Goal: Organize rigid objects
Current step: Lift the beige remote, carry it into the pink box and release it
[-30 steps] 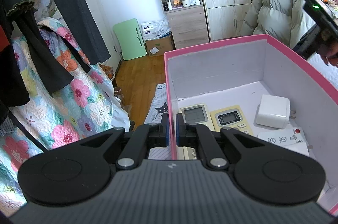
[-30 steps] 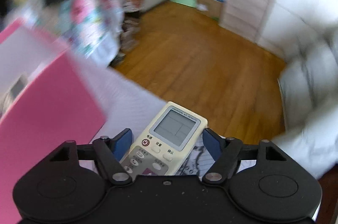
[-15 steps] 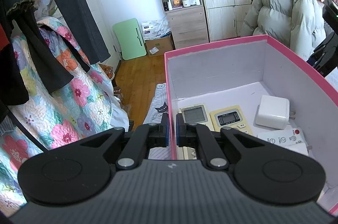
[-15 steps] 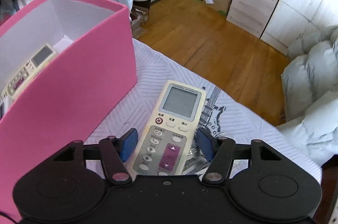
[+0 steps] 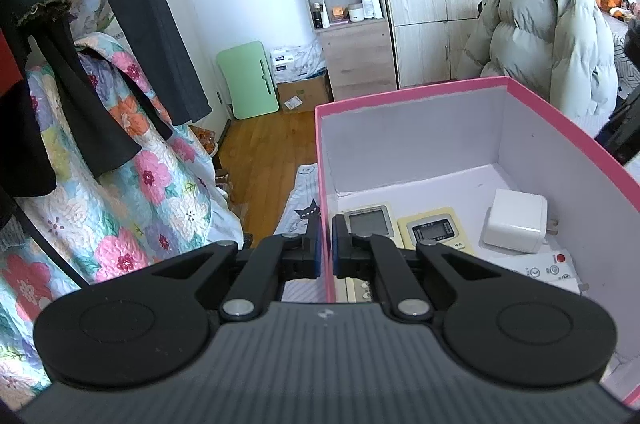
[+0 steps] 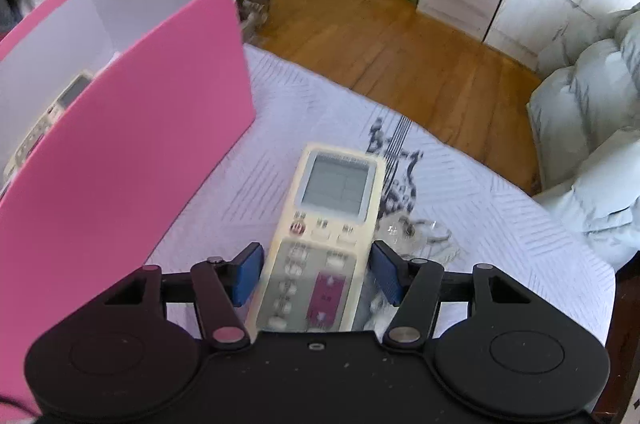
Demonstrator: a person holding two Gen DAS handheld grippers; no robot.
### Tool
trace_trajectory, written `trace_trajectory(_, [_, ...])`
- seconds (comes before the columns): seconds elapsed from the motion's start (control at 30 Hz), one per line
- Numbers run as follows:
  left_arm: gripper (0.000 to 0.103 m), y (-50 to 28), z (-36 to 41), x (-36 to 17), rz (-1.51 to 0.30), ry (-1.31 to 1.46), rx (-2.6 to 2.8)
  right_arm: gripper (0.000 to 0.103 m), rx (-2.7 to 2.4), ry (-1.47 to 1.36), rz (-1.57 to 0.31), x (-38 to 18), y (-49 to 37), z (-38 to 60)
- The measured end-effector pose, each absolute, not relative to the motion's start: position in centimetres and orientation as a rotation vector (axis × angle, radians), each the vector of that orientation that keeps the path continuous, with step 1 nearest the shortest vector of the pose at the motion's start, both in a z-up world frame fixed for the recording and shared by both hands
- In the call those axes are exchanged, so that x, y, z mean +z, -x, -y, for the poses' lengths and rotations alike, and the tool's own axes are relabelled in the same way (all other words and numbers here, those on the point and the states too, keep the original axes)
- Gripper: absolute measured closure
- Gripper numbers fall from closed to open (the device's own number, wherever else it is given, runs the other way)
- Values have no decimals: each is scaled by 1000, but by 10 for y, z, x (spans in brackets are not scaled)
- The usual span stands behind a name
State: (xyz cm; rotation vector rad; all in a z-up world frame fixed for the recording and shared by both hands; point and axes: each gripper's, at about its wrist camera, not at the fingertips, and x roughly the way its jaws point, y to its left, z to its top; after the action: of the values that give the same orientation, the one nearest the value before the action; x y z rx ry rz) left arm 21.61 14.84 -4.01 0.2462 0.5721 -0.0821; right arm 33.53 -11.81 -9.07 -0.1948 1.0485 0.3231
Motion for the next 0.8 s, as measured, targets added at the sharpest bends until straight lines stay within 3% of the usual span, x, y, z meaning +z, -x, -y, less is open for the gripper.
trace_trajectory(0.07, [99, -216, -148, -40, -564, -247, -75, 42, 282, 155, -1013, -91, -338, 123])
trace_trajectory(0.3, [100, -215, -157, -39, -562, -178, -90, 43, 253, 118, -901, -72, -309, 136])
trace_trajectory(0.8, [100, -218, -157, -41, -562, -199, -87, 45, 310, 222, -512, 28, -228, 111])
